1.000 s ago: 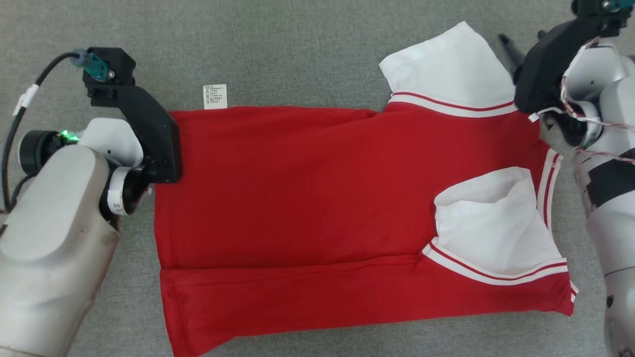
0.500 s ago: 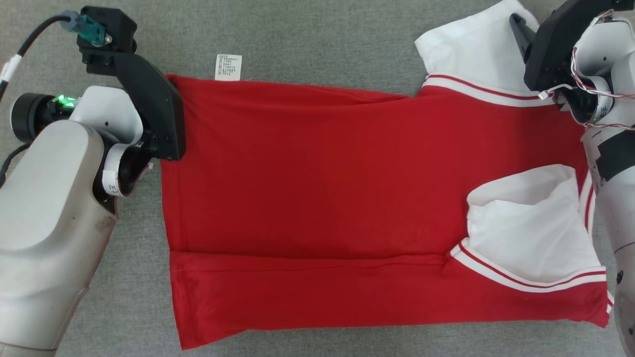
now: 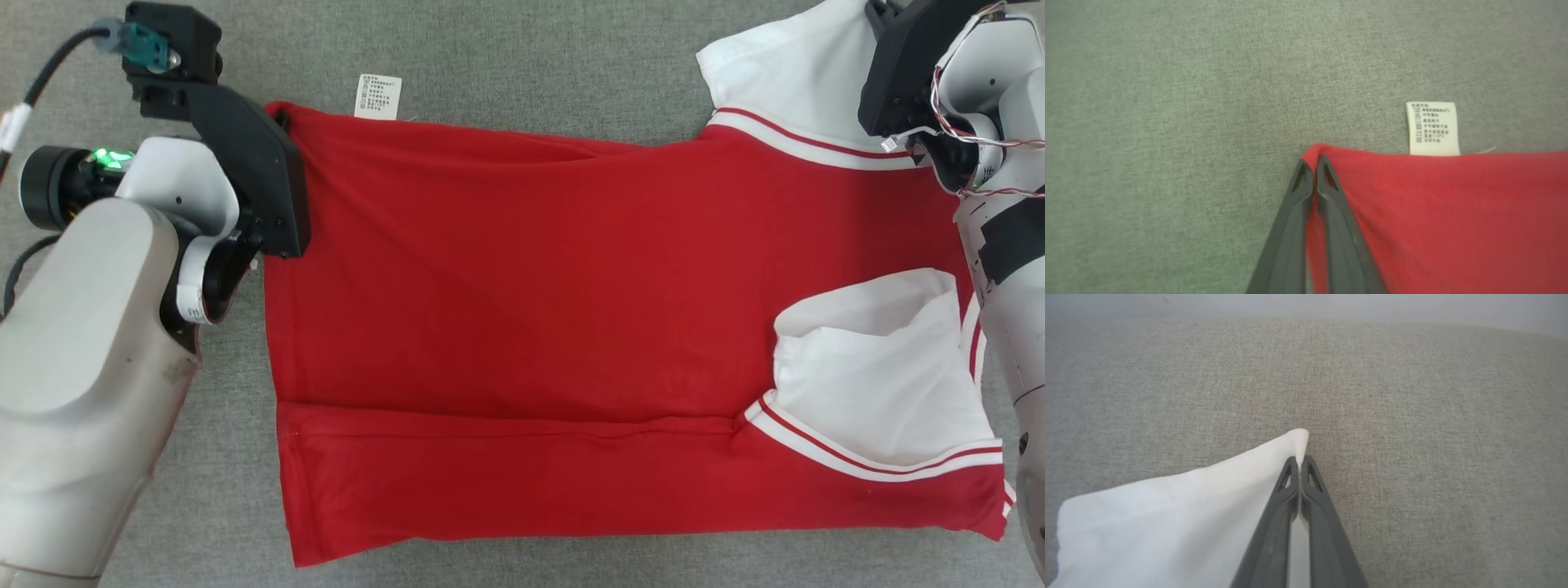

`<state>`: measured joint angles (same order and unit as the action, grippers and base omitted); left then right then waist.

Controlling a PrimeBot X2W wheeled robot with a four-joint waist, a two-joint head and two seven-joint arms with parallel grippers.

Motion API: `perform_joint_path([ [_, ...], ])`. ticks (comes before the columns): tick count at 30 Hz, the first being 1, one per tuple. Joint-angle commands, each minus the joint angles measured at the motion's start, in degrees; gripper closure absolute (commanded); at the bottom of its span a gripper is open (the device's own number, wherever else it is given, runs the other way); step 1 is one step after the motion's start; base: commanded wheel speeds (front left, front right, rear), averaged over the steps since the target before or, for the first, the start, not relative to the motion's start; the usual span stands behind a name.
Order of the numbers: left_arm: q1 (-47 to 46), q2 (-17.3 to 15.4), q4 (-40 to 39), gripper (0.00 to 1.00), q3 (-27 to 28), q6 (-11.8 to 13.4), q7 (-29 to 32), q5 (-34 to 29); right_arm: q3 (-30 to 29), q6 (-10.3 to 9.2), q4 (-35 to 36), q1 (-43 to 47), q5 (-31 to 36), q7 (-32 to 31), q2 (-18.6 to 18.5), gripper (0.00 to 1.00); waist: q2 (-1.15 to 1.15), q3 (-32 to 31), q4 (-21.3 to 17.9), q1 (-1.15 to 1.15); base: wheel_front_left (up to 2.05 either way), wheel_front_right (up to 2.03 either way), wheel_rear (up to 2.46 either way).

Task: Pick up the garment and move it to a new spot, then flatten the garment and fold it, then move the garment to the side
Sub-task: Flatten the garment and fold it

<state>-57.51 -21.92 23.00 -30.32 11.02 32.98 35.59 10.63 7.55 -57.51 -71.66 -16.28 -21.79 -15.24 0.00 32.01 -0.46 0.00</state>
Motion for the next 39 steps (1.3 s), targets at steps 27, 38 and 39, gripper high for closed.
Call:
perform_joint_path([
  [27, 19.4, 4.7, 3.5, 1.00, 0.6, 1.1, -31.1, -1.4, 5.8, -0.14, 20.0, 29.8, -18.1, 16.3, -5.3, 1.00, 0.00, -18.1, -1.9, 0.00, 0.00, 0.00, 0.00],
  [38, 27.9, 4.2, 5.5, 1.00, 0.0, 0.8, -35.8, -0.4, 2.9, -0.14, 34.5, 47.7, -20.0, 9.3, -7.9, 1.00, 0.00, -21.8, -2.8, 0.00, 0.00, 0.00, 0.00],
  [39, 28.4, 4.2, 5.8, 1.00, 0.1, 0.8, -36.0, -0.2, 2.5, -0.14, 35.6, 48.9, -19.8, 8.6, -7.8, 1.00, 0.00, -22.0, -2.9, 0.00, 0.00, 0.00, 0.00],
])
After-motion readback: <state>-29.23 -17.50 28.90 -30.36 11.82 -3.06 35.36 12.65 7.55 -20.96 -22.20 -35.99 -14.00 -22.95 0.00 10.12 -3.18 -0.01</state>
